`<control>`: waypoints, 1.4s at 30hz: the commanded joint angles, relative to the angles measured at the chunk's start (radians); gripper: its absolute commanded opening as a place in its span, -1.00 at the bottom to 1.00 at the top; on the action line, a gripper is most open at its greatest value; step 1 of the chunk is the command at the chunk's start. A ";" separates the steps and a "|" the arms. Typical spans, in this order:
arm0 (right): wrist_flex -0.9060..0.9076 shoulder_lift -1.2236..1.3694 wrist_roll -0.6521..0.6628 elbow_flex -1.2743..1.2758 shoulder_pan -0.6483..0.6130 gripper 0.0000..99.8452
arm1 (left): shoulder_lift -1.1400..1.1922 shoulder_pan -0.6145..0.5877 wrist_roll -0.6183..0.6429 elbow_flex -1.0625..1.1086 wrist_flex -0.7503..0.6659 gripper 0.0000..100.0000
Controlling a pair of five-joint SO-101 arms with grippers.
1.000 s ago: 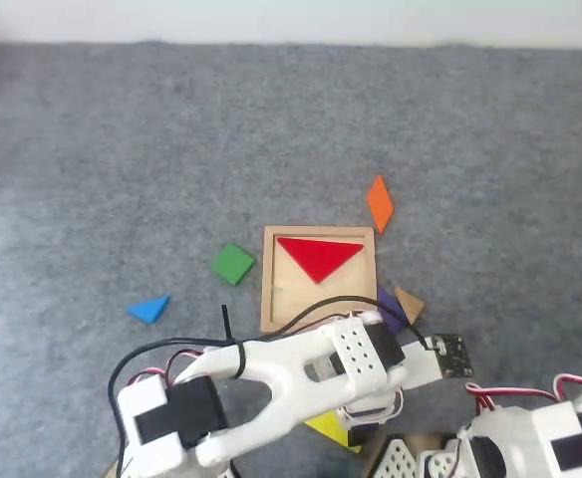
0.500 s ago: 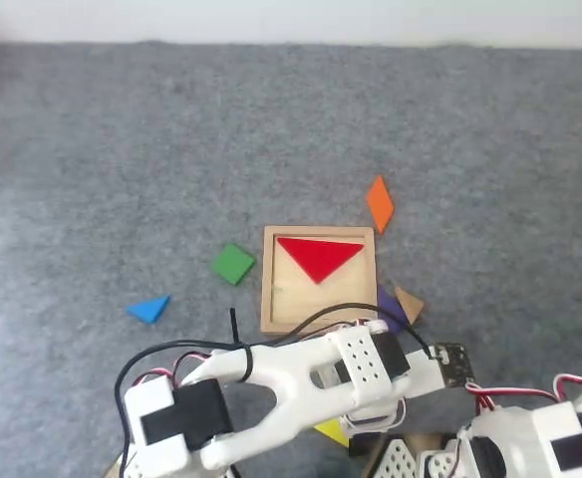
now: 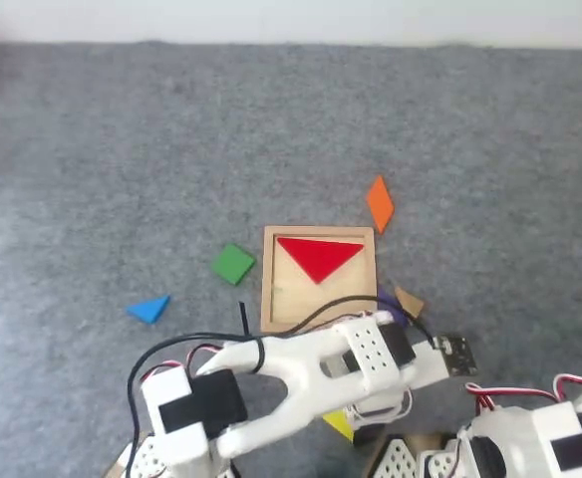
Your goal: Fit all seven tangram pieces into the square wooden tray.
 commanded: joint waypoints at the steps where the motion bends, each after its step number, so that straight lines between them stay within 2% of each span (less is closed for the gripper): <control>1: 0.008 -0.018 0.014 -0.055 0.001 -0.69 | 0.008 -0.057 -0.014 -0.022 -0.002 -0.51; 7: 0.008 -0.018 0.014 -0.055 0.001 -0.69 | 0.006 -0.094 -0.035 -0.036 0.006 -0.52; 18: 0.002 -0.018 0.014 -0.055 0.001 -0.69 | 0.006 -0.112 -0.035 -0.154 0.112 -0.56; 25: 0.008 -0.016 0.015 -0.092 0.008 -0.69 | 0.006 -0.112 -0.100 -0.058 0.110 -0.38; 33: 0.031 -0.016 0.052 -0.095 0.001 -0.69 | 0.006 -0.112 -0.184 -0.002 0.104 -0.38; 38: 0.035 -0.016 0.054 -0.097 -0.001 -0.69 | 0.006 -0.114 -0.184 0.010 0.130 -0.40; 42: 0.035 -0.016 0.055 -0.097 -0.001 -0.69 | 0.006 -0.150 -0.184 0.005 0.172 -0.52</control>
